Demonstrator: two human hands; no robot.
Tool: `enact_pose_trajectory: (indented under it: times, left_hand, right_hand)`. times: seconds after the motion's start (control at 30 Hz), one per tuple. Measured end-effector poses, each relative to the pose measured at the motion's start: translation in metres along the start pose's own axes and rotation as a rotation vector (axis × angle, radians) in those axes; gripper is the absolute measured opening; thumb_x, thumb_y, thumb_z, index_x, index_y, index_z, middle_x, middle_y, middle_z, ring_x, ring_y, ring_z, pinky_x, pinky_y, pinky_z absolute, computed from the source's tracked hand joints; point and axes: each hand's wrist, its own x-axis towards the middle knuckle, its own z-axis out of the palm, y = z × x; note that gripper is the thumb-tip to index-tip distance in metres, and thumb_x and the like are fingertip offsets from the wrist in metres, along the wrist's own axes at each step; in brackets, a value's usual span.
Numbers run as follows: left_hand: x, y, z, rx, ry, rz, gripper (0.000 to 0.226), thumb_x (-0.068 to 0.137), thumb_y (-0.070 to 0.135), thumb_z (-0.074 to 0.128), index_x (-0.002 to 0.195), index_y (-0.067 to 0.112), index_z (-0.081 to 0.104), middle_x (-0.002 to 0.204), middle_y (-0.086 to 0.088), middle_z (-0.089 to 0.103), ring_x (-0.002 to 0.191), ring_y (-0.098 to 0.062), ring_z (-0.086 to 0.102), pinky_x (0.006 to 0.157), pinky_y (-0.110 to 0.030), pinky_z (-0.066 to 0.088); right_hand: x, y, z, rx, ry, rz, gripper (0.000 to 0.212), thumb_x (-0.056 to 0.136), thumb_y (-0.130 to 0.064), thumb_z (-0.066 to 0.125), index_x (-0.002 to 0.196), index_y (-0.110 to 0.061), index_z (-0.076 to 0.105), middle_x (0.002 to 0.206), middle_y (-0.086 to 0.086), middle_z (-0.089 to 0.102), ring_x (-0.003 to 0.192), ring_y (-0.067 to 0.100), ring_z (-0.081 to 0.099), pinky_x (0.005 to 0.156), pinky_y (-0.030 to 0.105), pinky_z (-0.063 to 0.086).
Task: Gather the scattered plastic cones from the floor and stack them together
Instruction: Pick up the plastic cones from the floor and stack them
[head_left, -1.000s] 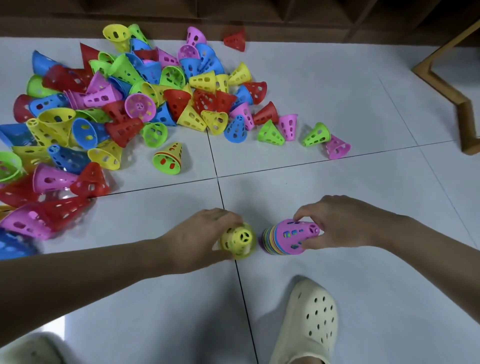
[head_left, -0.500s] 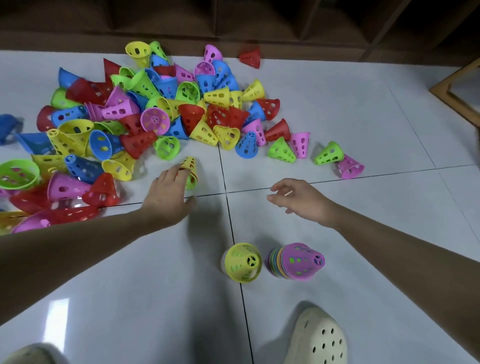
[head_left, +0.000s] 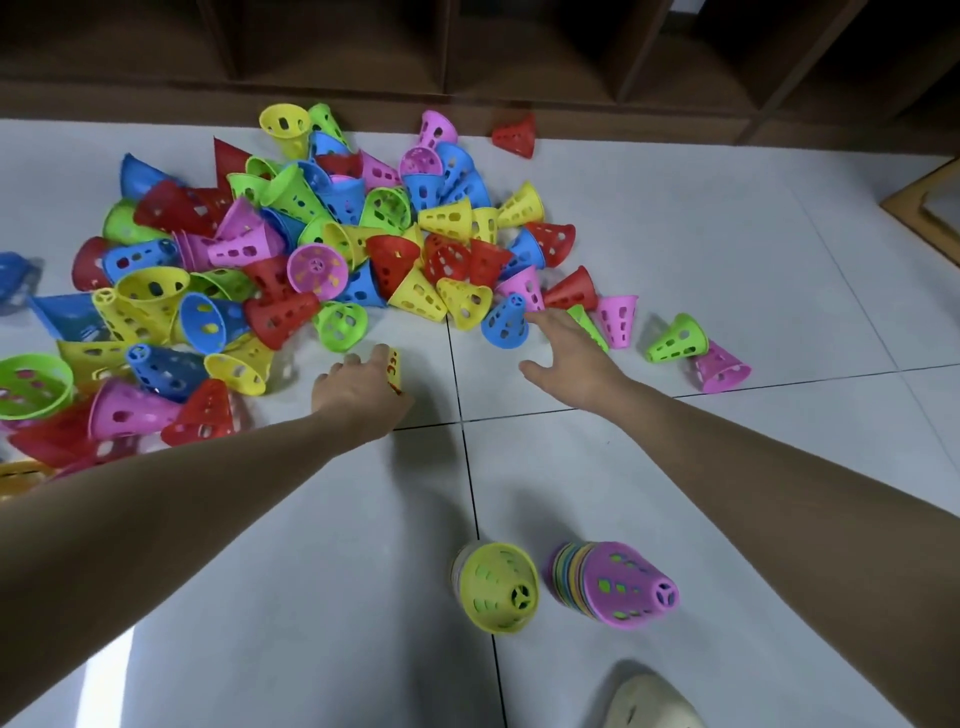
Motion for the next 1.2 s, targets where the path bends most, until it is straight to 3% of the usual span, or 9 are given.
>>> enact_pose_trajectory:
  times: [0.13,0.37,0.5,0.6,0.67,0.77,0.93,1.03,1.2]
  left_hand:
    - [0.003,-0.005,-0.004,0.004,-0.116,0.059,0.085,0.077,0.045,0.069,0.149,0.023,0.029,0.131,-0.009,0.054,0.119,-0.031,0.053,0.098,-0.041,0.044]
    - [-0.001,-0.032,0.003,0.042,-0.112,0.119,0.057,0.079,0.046,0.068,0.13,0.026,0.053,0.116,-0.003,0.06,0.108,-0.026,0.055,0.088,-0.034,0.041]
    - [-0.004,-0.042,-0.002,-0.11,-0.023,0.169,0.054,0.076,0.048,0.075,0.124,0.03,0.058,0.112,0.001,0.067,0.105,-0.025,0.059,0.09,-0.036,0.046]
    - [-0.006,-0.047,-0.007,-0.359,-0.02,0.155,0.048,0.075,0.04,0.081,0.117,0.033,0.058,0.103,-0.001,0.068,0.09,-0.024,0.066,0.079,-0.039,0.056]
    - [-0.009,-0.045,-0.011,-0.577,-0.046,0.132,0.045,0.079,0.037,0.082,0.114,0.035,0.056,0.1,0.001,0.064,0.076,-0.019,0.069,0.063,-0.028,0.059]
    - [-0.015,-0.039,-0.013,-0.65,0.005,0.173,0.048,0.079,0.041,0.082,0.115,0.038,0.051,0.099,0.008,0.058,0.078,-0.01,0.061,0.05,-0.011,0.046]
    - [-0.026,-0.037,-0.015,-0.674,0.062,0.26,0.048,0.079,0.042,0.081,0.116,0.037,0.05,0.1,0.01,0.059,0.085,-0.005,0.058,0.063,-0.015,0.045]
    - [-0.032,-0.038,-0.019,-0.662,0.113,0.343,0.047,0.078,0.045,0.081,0.115,0.035,0.052,0.098,0.015,0.061,0.088,-0.003,0.059,0.069,-0.018,0.044]
    - [-0.053,-0.03,-0.034,-0.696,0.106,0.48,0.047,0.08,0.052,0.077,0.115,0.037,0.05,0.094,0.017,0.06,0.087,-0.007,0.059,0.069,-0.018,0.045]
  right_hand:
    - [0.019,-0.006,0.008,-0.072,0.036,-0.015,0.082,0.092,-0.028,0.066,0.159,-0.021,0.02,0.167,-0.002,0.01,0.15,0.025,0.021,0.118,0.04,0.03]
    - [0.046,-0.005,0.021,-0.085,0.02,0.043,0.082,0.094,-0.029,0.062,0.16,-0.016,0.015,0.168,0.002,0.008,0.153,0.025,0.011,0.123,0.039,0.017]
    - [0.053,-0.002,0.025,0.046,0.048,0.111,0.07,0.094,-0.021,0.063,0.155,-0.018,0.029,0.158,0.005,0.034,0.143,0.026,0.035,0.114,0.04,0.036]
    - [0.056,-0.002,0.029,0.104,0.074,0.114,0.048,0.091,-0.02,0.068,0.135,-0.019,0.049,0.134,0.007,0.056,0.121,0.028,0.055,0.096,0.041,0.05]
    - [0.055,-0.003,0.034,0.148,0.034,0.112,0.039,0.088,-0.022,0.072,0.123,-0.02,0.054,0.117,0.006,0.061,0.106,0.026,0.061,0.086,0.04,0.055]
    - [0.047,-0.002,0.044,0.175,-0.026,0.059,0.036,0.085,-0.018,0.074,0.118,-0.02,0.059,0.107,0.002,0.064,0.094,0.022,0.062,0.082,0.035,0.055]
    - [0.028,-0.005,0.045,0.29,-0.05,0.031,0.027,0.084,-0.018,0.077,0.108,-0.018,0.063,0.1,0.001,0.066,0.089,0.019,0.063,0.078,0.029,0.054]
    - [0.008,-0.014,0.03,0.444,-0.003,0.046,0.024,0.086,-0.016,0.077,0.106,-0.011,0.065,0.097,-0.004,0.066,0.093,0.008,0.065,0.073,0.015,0.052]
    - [-0.039,-0.022,0.001,0.568,0.049,0.071,0.025,0.083,-0.013,0.08,0.098,-0.003,0.063,0.101,0.006,0.072,0.099,0.016,0.07,0.088,0.031,0.057]
